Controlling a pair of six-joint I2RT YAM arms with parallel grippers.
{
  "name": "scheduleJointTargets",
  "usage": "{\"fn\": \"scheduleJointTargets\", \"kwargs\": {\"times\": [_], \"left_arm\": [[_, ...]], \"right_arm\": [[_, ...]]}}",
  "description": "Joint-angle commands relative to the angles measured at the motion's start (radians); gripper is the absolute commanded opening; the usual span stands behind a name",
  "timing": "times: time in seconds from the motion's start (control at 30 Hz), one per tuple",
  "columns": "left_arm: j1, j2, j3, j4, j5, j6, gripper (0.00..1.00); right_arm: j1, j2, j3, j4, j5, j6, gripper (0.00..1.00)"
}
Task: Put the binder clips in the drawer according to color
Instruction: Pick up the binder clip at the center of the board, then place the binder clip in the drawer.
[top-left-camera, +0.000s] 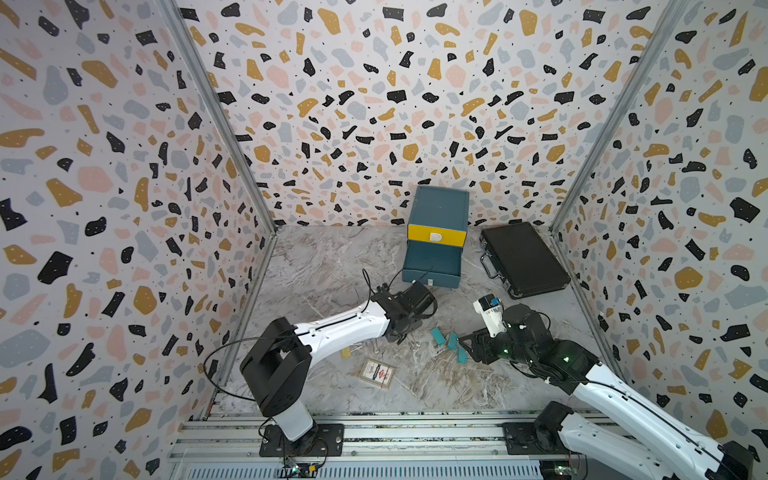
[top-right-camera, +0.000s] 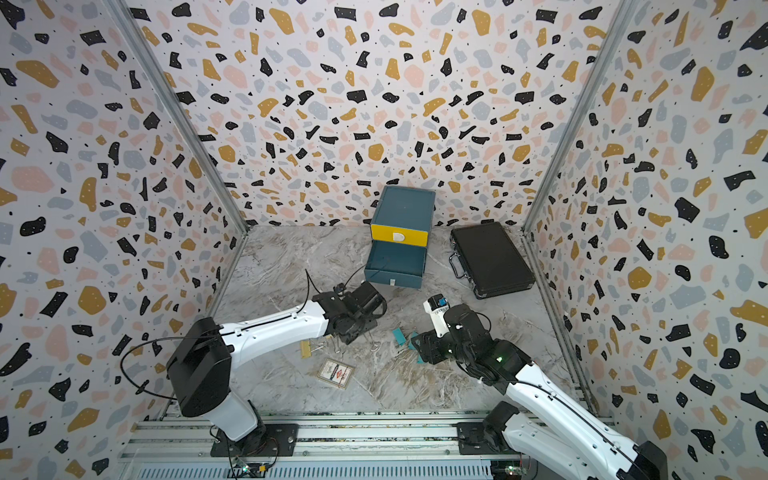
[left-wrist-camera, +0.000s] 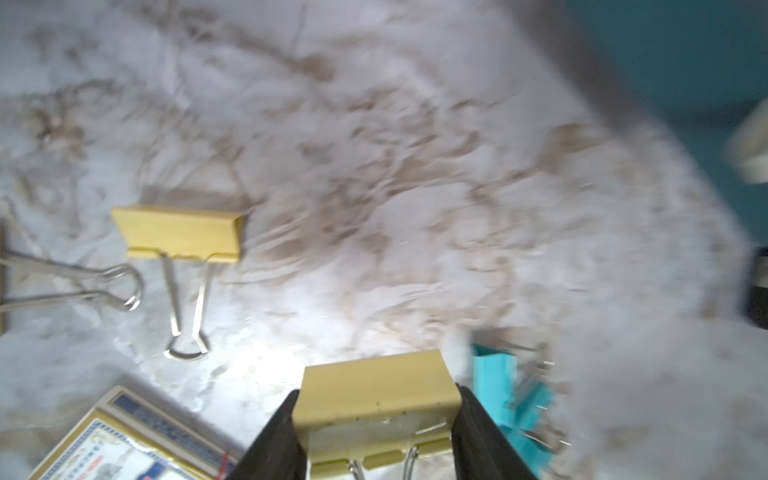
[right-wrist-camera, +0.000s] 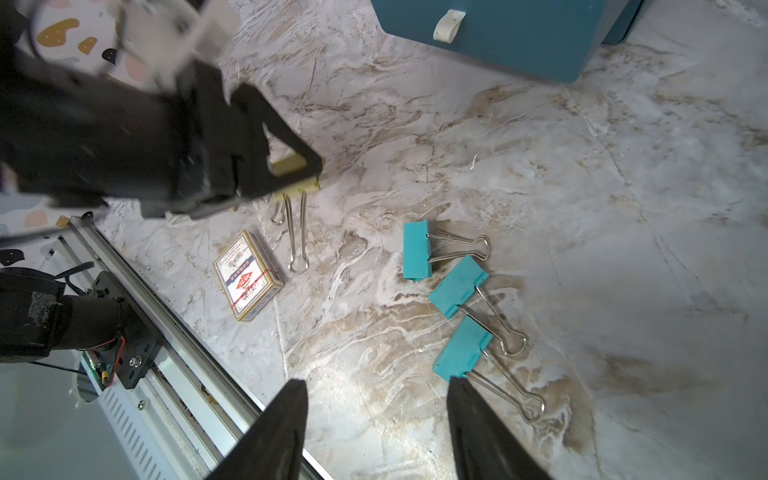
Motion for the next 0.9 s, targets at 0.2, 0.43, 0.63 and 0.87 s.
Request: {"fn": "scheduleJointTargets", "kwargs": {"times": [0.2,0.43,0.63,0.87], "left_arm": [[0.121,0.114,0.38,0.112,0.081,0.153,0.41],[0.166,0.304,0.523,0.21,0.169,0.112,0.43],[0.187,0.385,0.601,0.254,0.198,0.114,0.53],[0.194,0.38,0.62,0.226,0.19,0.131,0.62]], "right_arm": [[0.004,-0.021,0.022,-0.04,0.032,0.002,0.58],[0.004,-0.033,0.034,-0.066,0.045,-0.005,0.58],[0.004,-0.037,0.033,-0.071,0.048,-0.007,0.58],[0.004,-0.04,0.021,-0.064,0.037,0.0,0.58]]}}
